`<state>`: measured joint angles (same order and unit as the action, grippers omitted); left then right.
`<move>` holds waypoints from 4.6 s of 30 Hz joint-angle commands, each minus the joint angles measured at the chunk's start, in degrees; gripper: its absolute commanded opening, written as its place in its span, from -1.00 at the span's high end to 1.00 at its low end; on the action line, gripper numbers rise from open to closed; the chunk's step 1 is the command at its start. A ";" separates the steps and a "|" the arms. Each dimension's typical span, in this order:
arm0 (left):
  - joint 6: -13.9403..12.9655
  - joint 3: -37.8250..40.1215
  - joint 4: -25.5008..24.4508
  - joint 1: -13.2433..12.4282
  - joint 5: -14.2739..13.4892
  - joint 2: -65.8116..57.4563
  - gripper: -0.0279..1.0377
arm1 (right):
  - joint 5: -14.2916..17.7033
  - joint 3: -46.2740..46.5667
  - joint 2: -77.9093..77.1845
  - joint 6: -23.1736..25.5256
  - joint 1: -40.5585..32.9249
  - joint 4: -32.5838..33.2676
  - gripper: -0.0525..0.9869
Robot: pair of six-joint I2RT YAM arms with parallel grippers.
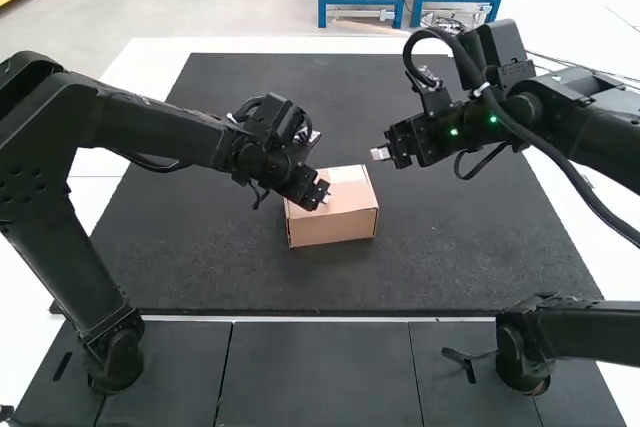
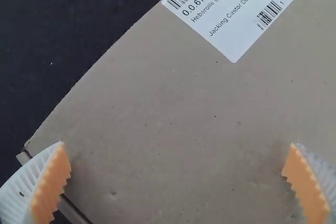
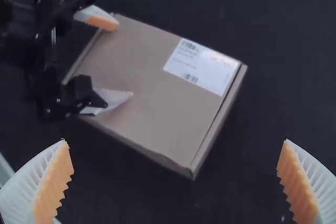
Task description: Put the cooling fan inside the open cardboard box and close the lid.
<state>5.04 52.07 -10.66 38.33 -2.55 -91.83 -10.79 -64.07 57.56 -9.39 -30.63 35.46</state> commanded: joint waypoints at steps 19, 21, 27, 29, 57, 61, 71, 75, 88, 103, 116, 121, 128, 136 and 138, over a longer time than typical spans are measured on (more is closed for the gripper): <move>-1.35 5.76 -5.17 -5.02 1.14 6.58 -0.86 | 4.63 -0.61 -3.24 4.11 1.28 -3.21 -0.85; -0.47 6.02 -5.17 -5.63 0.61 8.07 -0.86 | 4.99 -0.79 -3.33 4.82 1.80 -3.29 -0.85; 2.34 5.93 -1.47 -7.56 0.52 14.75 -0.86 | 8.85 -0.61 -5.00 9.21 4.79 -7.43 -0.85; 2.61 5.76 -0.07 -8.00 0.52 17.39 -0.86 | 8.94 -0.26 -5.09 9.12 5.94 -8.57 -0.85; 5.16 -9.71 13.12 -27.25 -5.10 45.43 -0.86 | 7.53 14.94 -15.55 10.79 21.67 -22.81 -0.85; 5.33 -13.40 14.87 -27.52 -4.31 49.03 -0.86 | 6.57 19.07 -18.36 12.38 23.43 -25.88 -0.85; 4.19 -26.41 26.21 -27.52 -4.22 56.68 -0.86 | 5.16 32.78 -26.71 14.05 24.48 -33.35 -0.85; 3.75 -31.86 32.45 -27.52 -4.22 57.38 -0.86 | 6.22 37.88 -29.52 14.13 24.66 -36.61 -0.85; 2.34 -39.33 34.47 -28.48 -7.74 69.42 -0.86 | 5.25 46.32 -37.43 12.99 28.00 -40.65 -0.85; 1.64 -46.98 26.74 -28.48 -0.88 87.53 -0.86 | 5.95 53.97 -40.16 10.62 31.42 -50.93 -0.85; 2.17 -52.07 25.60 -31.03 2.11 91.92 -0.86 | 5.25 60.82 -47.45 8.77 33.36 -51.63 -0.85; 3.22 -52.07 22.78 -36.74 7.64 91.92 -0.85 | 4.19 62.93 -55.45 8.77 33.36 -47.94 -0.85; 0.06 -52.07 15.49 -39.64 10.28 91.92 -0.86 | 2.70 63.90 -57.65 8.77 33.71 -45.48 -0.85; -3.63 -52.07 10.30 -40.00 10.02 91.92 -0.87 | 2.61 63.99 -57.56 9.83 33.80 -40.65 -0.85; -3.63 -52.07 10.04 -39.91 10.02 91.92 -0.87 | 2.88 64.07 -57.56 9.83 33.71 -39.07 -0.85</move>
<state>2.79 0.34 -0.82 -1.28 6.59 -0.69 -7.33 -8.71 0.56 0.03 2.17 -4.05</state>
